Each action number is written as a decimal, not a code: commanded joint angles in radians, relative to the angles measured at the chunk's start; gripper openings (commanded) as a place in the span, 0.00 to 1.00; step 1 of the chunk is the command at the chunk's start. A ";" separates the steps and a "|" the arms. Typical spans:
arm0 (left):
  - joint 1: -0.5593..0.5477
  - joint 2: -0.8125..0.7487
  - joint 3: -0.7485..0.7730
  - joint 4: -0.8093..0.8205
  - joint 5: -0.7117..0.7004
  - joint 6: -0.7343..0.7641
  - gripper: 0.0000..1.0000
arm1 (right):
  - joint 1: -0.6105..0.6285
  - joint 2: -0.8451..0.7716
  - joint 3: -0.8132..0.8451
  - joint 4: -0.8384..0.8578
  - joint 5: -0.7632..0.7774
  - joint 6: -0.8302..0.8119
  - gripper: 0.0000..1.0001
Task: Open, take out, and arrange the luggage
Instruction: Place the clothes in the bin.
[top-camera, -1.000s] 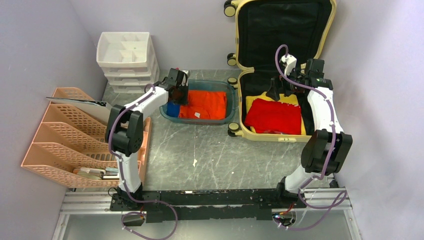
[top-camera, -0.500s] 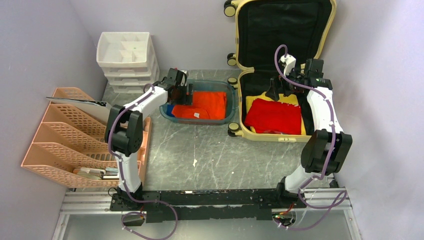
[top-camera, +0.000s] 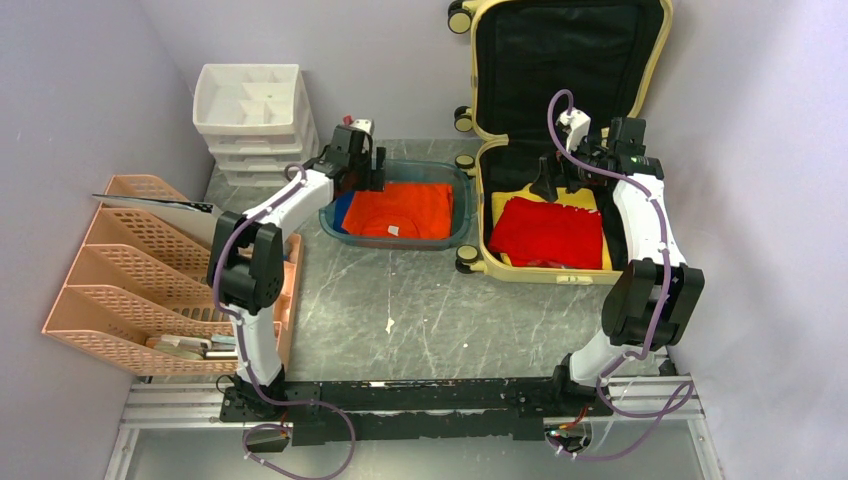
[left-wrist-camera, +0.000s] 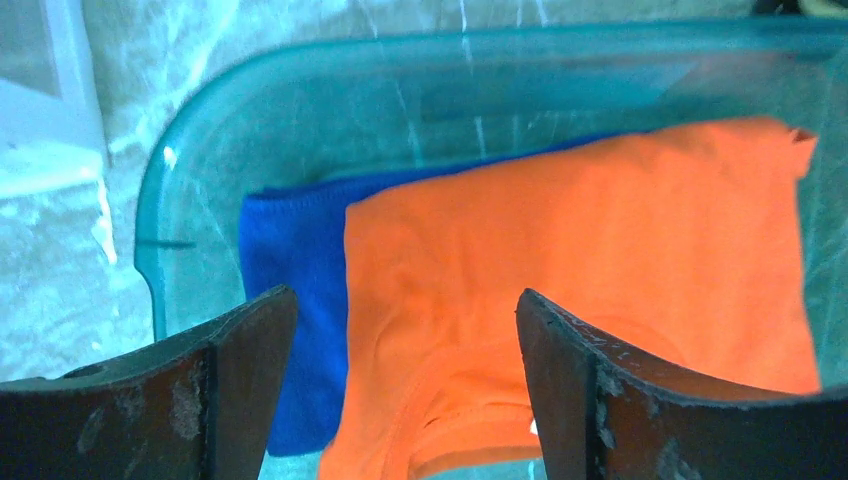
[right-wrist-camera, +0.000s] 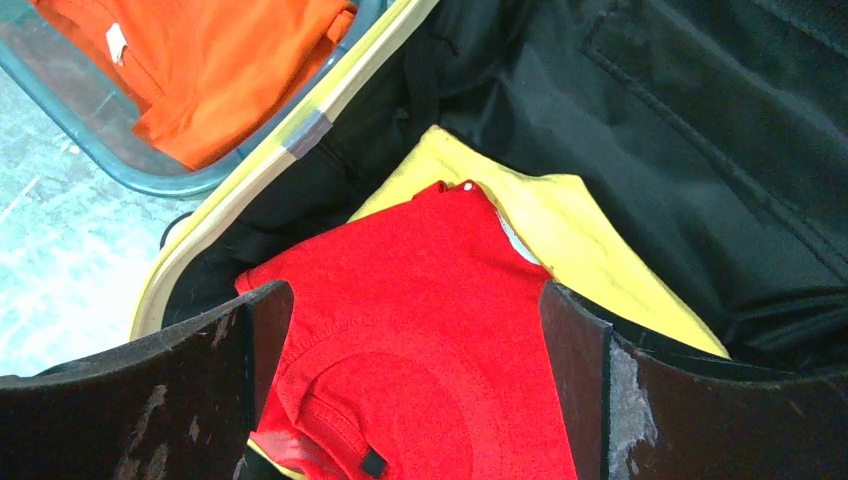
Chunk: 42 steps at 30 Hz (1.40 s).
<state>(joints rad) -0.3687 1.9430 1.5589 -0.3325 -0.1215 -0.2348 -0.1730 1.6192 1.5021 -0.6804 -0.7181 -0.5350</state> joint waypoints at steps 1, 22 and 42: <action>0.006 0.004 0.091 0.075 0.018 0.051 0.81 | 0.006 -0.034 -0.002 0.024 -0.014 -0.013 1.00; 0.105 0.230 0.211 -0.095 0.363 -0.138 0.47 | 0.009 -0.044 -0.018 0.030 -0.009 -0.012 1.00; 0.102 0.095 0.031 0.185 0.525 -0.190 0.05 | 0.010 -0.044 -0.022 0.034 -0.006 -0.010 1.00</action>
<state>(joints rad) -0.2584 2.1693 1.6363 -0.3073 0.3687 -0.4095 -0.1677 1.6184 1.4776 -0.6792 -0.7151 -0.5346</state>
